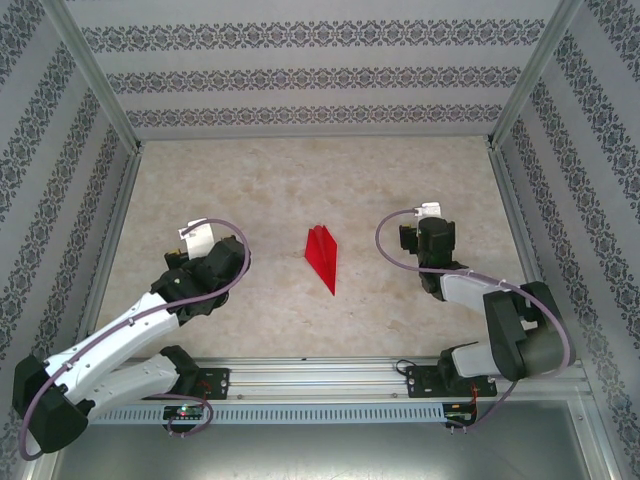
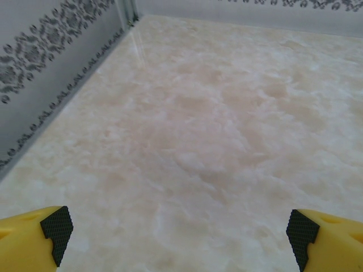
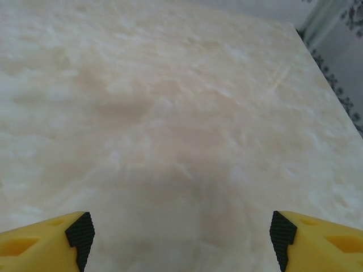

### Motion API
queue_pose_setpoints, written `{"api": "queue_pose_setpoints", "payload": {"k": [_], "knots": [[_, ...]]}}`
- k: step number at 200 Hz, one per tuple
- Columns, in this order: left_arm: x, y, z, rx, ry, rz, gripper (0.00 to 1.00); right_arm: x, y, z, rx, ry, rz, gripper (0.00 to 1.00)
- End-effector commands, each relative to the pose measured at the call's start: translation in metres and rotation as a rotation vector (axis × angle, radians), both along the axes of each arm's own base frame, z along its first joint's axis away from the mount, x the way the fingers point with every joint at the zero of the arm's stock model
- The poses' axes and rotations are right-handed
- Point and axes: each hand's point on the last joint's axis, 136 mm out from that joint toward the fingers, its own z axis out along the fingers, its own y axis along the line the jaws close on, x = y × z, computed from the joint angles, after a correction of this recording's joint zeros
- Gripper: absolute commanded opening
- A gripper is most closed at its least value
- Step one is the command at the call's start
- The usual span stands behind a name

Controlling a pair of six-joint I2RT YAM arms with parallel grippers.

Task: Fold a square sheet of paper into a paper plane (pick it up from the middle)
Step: Reset both arms

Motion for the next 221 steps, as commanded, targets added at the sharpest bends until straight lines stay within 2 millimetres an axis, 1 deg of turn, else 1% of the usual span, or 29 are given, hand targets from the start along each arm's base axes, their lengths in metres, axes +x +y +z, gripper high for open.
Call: {"api": "queue_pose_setpoints", "payload": {"k": [1,13,16,19,27,38,42,48,53,55,58,62,66,74,87,97,109,119,134,158,173,201,213,221], "knots": [[0.0,0.021,0.017,0.087,-0.063,0.068,1.0,0.015,0.005,0.029,0.054,-0.17,0.08,0.84],[-0.002,0.025,0.018,0.096,-0.072,0.085,1.0,0.01,0.0,0.027,0.108,-0.192,0.1,0.84],[-0.003,0.027,0.018,0.096,-0.074,0.089,1.0,0.01,0.0,0.031,0.116,-0.215,0.104,0.84],[-0.003,0.028,0.018,0.095,-0.076,0.093,1.0,0.004,0.0,0.023,0.125,-0.21,0.113,0.84],[-0.004,0.029,0.018,0.09,-0.081,0.101,1.0,-0.001,0.0,0.014,0.143,-0.232,0.134,0.84],[-0.003,0.03,0.017,0.083,-0.087,0.105,1.0,0.002,-0.001,0.017,0.148,-0.308,0.132,0.85],[-0.003,0.031,0.016,0.082,-0.087,0.104,1.0,0.004,-0.004,0.016,0.145,-0.293,0.112,0.85],[-0.003,0.031,0.016,0.084,-0.089,0.103,1.0,0.005,-0.011,0.007,0.145,-0.216,0.064,0.85],[-0.002,0.031,0.015,0.085,-0.09,0.103,1.0,0.006,-0.021,0.001,0.141,-0.147,-0.004,0.85],[-0.002,0.031,0.015,0.086,-0.092,0.102,1.0,0.013,-0.026,0.006,0.142,-0.148,-0.031,0.86],[-0.001,0.031,0.014,0.088,-0.092,0.102,1.0,0.018,-0.029,0.008,0.149,-0.151,-0.054,0.95],[0.0,0.032,0.014,0.092,-0.093,0.103,1.0,0.02,-0.03,0.013,0.168,-0.191,-0.037,0.97],[0.001,0.032,0.013,0.093,-0.093,0.101,1.0,0.018,-0.034,0.013,0.172,-0.211,-0.047,0.98],[0.005,0.033,0.013,0.099,-0.1,0.102,1.0,0.014,-0.045,0.015,0.142,-0.237,-0.137,0.98],[0.009,0.041,0.012,0.113,-0.105,0.134,1.0,0.013,-0.043,0.013,0.132,-0.199,-0.142,0.98],[0.012,0.048,0.013,0.132,-0.108,0.164,1.0,0.014,-0.043,0.015,0.136,-0.216,-0.138,0.98],[0.014,0.063,0.012,0.159,-0.105,0.222,1.0,0.013,-0.043,0.014,0.133,-0.209,-0.136,0.98],[0.016,0.075,0.006,0.173,-0.093,0.263,1.0,0.014,-0.042,0.014,0.136,-0.206,-0.134,0.98],[0.024,0.089,-0.009,0.186,-0.058,0.285,1.0,0.014,-0.042,0.014,0.137,-0.209,-0.133,0.98],[0.043,0.1,-0.036,0.161,-0.024,0.265,1.0,0.014,-0.043,0.014,0.137,-0.209,-0.135,0.98],[0.055,0.102,-0.054,0.135,0.004,0.241,1.0,0.014,-0.042,0.014,0.137,-0.21,-0.134,0.98],[0.075,0.101,-0.08,0.141,-0.025,0.204,1.0,0.014,-0.042,0.014,0.137,-0.209,-0.133,0.98],[0.086,0.098,-0.082,0.141,-0.02,0.171,1.0,0.014,-0.042,0.014,0.137,-0.21,-0.134,0.98],[0.093,0.097,-0.079,0.143,-0.06,0.153,1.0,0.014,-0.042,0.014,0.137,-0.209,-0.134,0.98]]}}
